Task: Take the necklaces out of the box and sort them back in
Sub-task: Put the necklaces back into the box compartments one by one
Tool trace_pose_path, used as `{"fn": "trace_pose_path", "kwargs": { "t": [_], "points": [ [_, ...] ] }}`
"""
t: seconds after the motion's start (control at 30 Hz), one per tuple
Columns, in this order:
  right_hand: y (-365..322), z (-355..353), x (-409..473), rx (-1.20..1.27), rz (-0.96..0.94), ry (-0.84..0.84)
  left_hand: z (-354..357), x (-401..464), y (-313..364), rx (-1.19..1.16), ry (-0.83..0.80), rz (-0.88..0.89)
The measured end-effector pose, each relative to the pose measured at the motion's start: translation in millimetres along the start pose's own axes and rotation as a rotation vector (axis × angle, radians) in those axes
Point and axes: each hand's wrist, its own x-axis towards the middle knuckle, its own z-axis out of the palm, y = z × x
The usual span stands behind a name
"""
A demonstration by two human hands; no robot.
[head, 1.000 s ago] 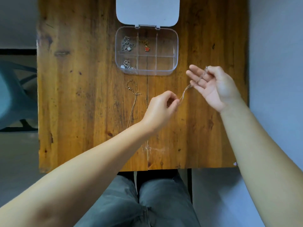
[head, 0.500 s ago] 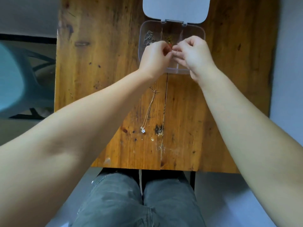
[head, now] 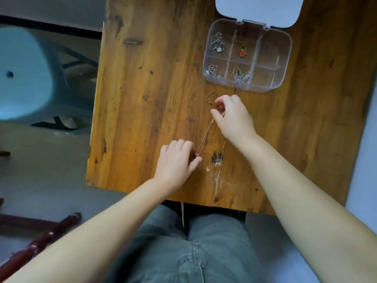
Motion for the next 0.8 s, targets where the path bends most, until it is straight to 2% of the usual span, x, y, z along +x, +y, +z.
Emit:
{"fn": "trace_pose_path", "kwargs": {
  "t": [0.13,0.3,0.4,0.57,0.7,0.8],
  "points": [
    [-7,17,11,-0.152,-0.079,0.104,21,-7,5,0.143,0.059,0.056],
    [-7,19,12,-0.206,-0.108,0.084,22,-2,1,0.118,0.142,0.119],
    [-3,12,5,0.084,-0.057,0.106,19,-5,-2,0.074,0.157,0.152],
    [11,-11,-12,0.871,0.269,0.065,14,-6,4,0.032,0.114,0.191],
    [40,-45,-24,1.061,0.323,0.171,17,2,41,0.024,0.071,0.337],
    [76,-81,-33,1.195,0.364,0.303,23,7,85,0.019,0.037,0.517]
  ]
}}
